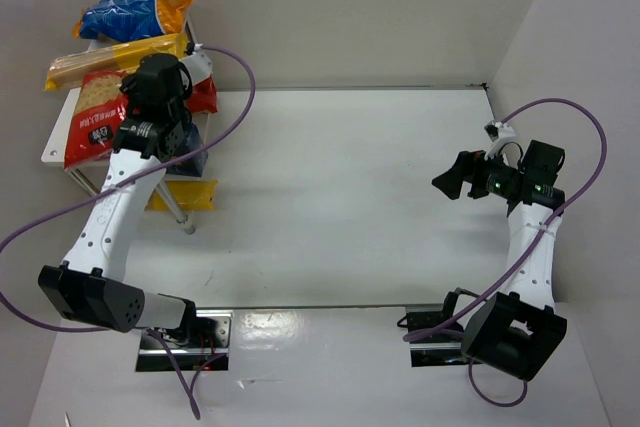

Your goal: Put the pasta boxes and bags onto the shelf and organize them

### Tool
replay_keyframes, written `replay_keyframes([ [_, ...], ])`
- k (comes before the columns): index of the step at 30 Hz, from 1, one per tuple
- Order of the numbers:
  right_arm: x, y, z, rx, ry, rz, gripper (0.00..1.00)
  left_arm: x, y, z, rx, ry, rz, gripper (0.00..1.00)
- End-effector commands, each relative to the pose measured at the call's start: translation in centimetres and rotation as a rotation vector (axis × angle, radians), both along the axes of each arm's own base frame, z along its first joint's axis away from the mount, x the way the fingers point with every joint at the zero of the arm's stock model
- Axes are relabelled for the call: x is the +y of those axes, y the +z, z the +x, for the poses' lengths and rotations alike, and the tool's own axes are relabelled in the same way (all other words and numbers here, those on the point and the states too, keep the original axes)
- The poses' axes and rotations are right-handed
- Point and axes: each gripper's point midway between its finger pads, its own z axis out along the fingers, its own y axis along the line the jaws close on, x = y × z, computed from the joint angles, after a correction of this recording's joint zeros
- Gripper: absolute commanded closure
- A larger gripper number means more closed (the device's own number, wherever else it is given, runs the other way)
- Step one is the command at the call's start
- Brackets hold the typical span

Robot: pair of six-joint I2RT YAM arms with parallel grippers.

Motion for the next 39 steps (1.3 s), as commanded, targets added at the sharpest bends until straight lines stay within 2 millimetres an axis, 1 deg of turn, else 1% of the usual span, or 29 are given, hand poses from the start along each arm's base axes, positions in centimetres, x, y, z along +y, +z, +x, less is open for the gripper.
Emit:
replay_keyframes([
  [1,-0.2,0.8,0.5,-0.056,0.006,-0.034,0.00,-0.8,-1.0,0.9,-0.029,-0.045,-0.081,0.62],
  [2,-0.2,0.8,0.5,-0.056,0.006,-0.034,0.00,-1.0,-1.5,1.1,-0.016,-0.057,-0.082,0.58],
  [5,-0.3,0.5,0.6,-0.048,0.007,-0.030,0.00,-1.1,-2.2,1.2,0.000,-0.064,-0.090,0.34],
  [6,-0.3,0.5,0.6,-0.048,0.007,-0.030,0.00,-1.1,-2.2,1.2,0.000,-0.065,-0.090,0.29],
  [7,-0.3,0.5,0.6,-0.048,0.007,-0.030,0.00,-1.3,-2.4,1.2,0.006,-0.071,-0.100,0.19],
  [8,-0.3,0.5,0.6,-0.048,0.007,-0.030,0.00,-1.8,-2.5,1.3,0.007,-0.088,-0.103,0.13],
  [10,-0.3,0.5,0.6,-0.048,0.007,-0.030,0.00,-1.7,-2.1,1.0,-0.009,-0.087,-0.113,0.02],
  [12,-0.3,0.5,0.6,-0.048,0.007,-0.030,0.00,-2.4,-2.1,1.1,0.000,-0.110,-0.116,0.00],
  [14,-0.3,0.5,0.6,-0.048,0.007,-0.030,0.00,-2.8,-0.9,0.7,-0.022,-0.129,-0.129,0.00],
  [15,-0.3,0.5,0.6,-0.048,0.007,-0.030,0.00,-2.8,-0.7,0.6,-0.028,-0.127,-0.138,0.00],
  [17,-0.3,0.5,0.6,-0.048,0.007,-0.030,0.00,-3.7,-0.4,0.4,-0.020,-0.148,-0.145,0.00],
  [18,-0.3,0.5,0.6,-0.048,0.007,-0.030,0.00,-4.5,0.2,0.4,-0.030,-0.175,-0.160,0.00],
  [20,-0.3,0.5,0.6,-0.048,0.007,-0.030,0.00,-5.4,0.2,0.0,-0.021,-0.197,-0.189,0.00],
  [21,-0.1,0.8,0.5,-0.059,0.013,-0.028,0.00,-6.6,0.4,0.0,-0.016,-0.234,-0.200,0.00],
  [22,-0.1,0.8,0.5,-0.059,0.013,-0.028,0.00,-7.2,1.1,-0.2,-0.030,-0.255,-0.216,0.00],
  [23,-0.1,0.8,0.5,-0.059,0.013,-0.028,0.00,-7.7,0.9,-0.5,-0.017,-0.262,-0.231,0.00],
  [24,-0.1,0.8,0.5,-0.059,0.013,-0.028,0.00,-9.0,1.3,-0.9,-0.022,-0.304,-0.246,0.00],
  [25,-0.1,0.8,0.5,-0.059,0.013,-0.028,0.00,-9.4,1.5,-1.2,-0.018,-0.314,-0.254,0.00],
  [26,-0.1,0.8,0.5,-0.059,0.013,-0.028,0.00,-10.0,1.2,-1.4,-0.003,-0.326,-0.259,0.00],
  [27,-0.1,1.0,0.4,-0.067,0.013,-0.032,0.00,-11.1,1.3,-1.6,-0.004,-0.359,-0.287,0.00],
  [28,-0.1,1.0,0.4,-0.067,0.013,-0.032,0.00,-11.6,0.6,-1.7,0.022,-0.383,-0.308,0.00],
  [30,-0.1,1.0,0.4,-0.067,0.013,-0.032,0.00,-13.1,0.2,-2.1,0.040,-0.431,-0.374,0.00],
  [31,-0.1,1.0,0.4,-0.067,0.013,-0.032,0.00,-13.8,-0.6,-2.4,0.074,-0.455,-0.399,0.00],
  [32,-0.1,1.0,0.4,-0.067,0.013,-0.032,0.00,-15.1,-1.3,-2.6,0.108,-0.511,-0.441,0.00],
  [34,-0.7,1.1,0.6,-0.067,-0.020,-0.057,0.00,-16.4,-4.2,-3.0,0.189,-0.536,-0.513,0.00],
  [35,-0.9,0.9,0.6,-0.063,-0.031,-0.067,0.00,-17.9,-5.8,-3.4,0.252,-0.592,-0.560,0.00],
  [36,-1.3,0.7,0.7,-0.055,-0.050,-0.081,0.00,-18.7,-8.2,-3.9,0.318,-0.598,-0.604,0.00],
  [37,-1.4,0.7,0.7,-0.053,-0.057,-0.087,0.00,-20.1,-9.4,-4.4,0.367,-0.649,-0.654,0.00],
  [39,-1.8,0.5,0.8,-0.041,-0.080,-0.096,0.00,-21.4,-11.3,-5.1,0.449,-0.689,-0.703,0.00],
])
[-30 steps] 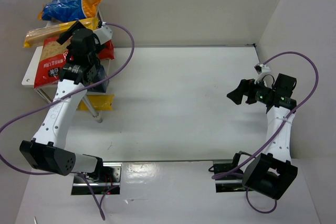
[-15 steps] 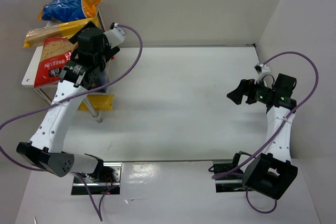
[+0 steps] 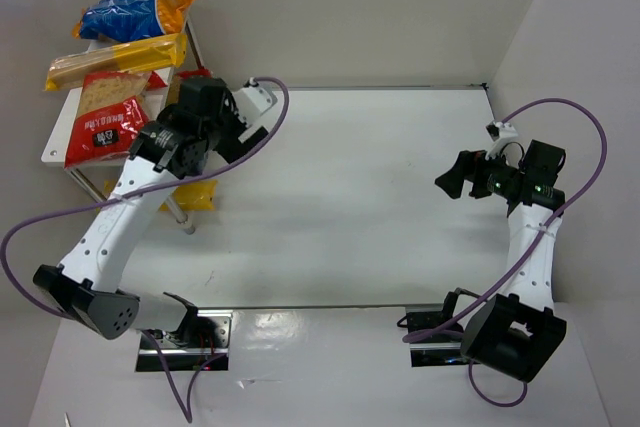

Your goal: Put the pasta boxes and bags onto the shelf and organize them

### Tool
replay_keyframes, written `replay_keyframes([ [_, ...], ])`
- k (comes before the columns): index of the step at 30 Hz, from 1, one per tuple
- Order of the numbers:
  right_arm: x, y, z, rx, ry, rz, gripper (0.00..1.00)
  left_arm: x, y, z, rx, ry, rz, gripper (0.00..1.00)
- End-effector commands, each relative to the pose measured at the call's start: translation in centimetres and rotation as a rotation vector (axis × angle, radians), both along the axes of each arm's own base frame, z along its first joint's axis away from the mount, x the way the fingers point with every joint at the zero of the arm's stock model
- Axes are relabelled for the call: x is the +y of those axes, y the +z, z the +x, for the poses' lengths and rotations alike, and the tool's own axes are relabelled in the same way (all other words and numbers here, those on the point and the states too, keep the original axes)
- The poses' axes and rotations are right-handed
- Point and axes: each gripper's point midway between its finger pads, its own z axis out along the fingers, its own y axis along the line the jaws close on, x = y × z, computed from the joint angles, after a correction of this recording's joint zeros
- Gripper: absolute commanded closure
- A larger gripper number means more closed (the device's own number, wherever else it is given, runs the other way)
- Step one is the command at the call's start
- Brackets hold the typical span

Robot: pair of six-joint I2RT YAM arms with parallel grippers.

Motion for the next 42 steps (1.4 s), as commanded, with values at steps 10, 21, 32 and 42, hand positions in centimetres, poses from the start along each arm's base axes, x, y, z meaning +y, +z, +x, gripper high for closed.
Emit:
replay_keyframes([
  [10,-6.4,-0.3,1.7,0.008,-0.308,-0.215,0.00,-7.3,-13.5,-6.3,0.445,-0.281,-0.275,0.00],
  [21,-7.3,-1.4,0.5,0.022,-0.329,-0.261,0.00,-9.2,-19.5,-8.5,0.632,-0.354,-0.421,0.00],
  [32,-7.9,-1.8,0.2,0.042,-0.347,-0.255,0.00,-7.5,-23.2,-8.2,0.655,-0.295,-0.342,0.00],
  [42,-7.7,-1.5,0.2,0.028,-0.336,-0.260,0.00,-6.7,-24.2,-7.7,0.663,-0.245,-0.320,0.00],
])
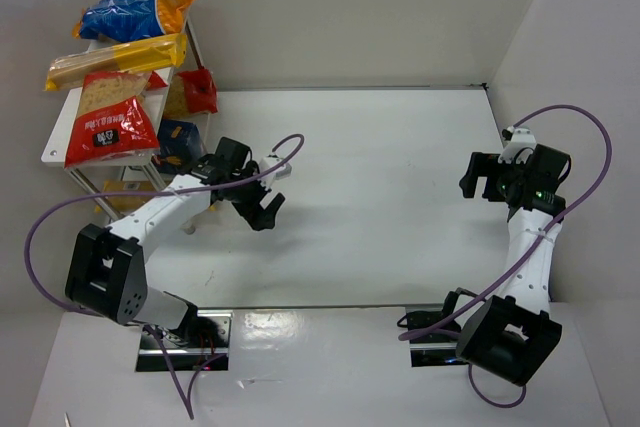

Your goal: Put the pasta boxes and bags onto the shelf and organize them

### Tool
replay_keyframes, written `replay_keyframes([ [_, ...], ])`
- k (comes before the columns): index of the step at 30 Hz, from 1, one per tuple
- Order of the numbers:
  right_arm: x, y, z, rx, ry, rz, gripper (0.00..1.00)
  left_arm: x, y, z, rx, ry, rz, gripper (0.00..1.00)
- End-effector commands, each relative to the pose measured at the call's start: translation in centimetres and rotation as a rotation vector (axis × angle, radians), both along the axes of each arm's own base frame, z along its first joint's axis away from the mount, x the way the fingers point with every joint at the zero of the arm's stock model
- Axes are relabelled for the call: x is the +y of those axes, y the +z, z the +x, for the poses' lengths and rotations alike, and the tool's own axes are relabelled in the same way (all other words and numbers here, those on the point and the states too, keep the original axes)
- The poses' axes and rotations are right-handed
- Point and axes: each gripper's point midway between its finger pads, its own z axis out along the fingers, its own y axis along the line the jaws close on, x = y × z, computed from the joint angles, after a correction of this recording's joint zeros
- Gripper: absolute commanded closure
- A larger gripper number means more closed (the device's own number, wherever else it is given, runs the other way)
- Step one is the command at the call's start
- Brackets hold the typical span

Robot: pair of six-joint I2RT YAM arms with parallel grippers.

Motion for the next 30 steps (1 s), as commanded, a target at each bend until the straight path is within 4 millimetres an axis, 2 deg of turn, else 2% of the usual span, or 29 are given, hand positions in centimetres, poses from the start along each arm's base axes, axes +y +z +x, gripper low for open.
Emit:
replay_keyframes([
  [1,-0.27,1.02,0.09,-0.043,0.007,-0.035,0.00,-0.07,-0.49,0.49,-0.007,-0.008,-0.001,0.00],
  [18,-0.08,1.31,0.05,-0.054,0.014,-0.034,0.00,0.21,-1.48,0.54,0.021,0.008,0.022,0.00],
  [30,-0.08,1.31,0.05,-0.054,0.014,-0.034,0.00,0.07,-1.44,0.47,0.024,0.003,0.015,0.00],
])
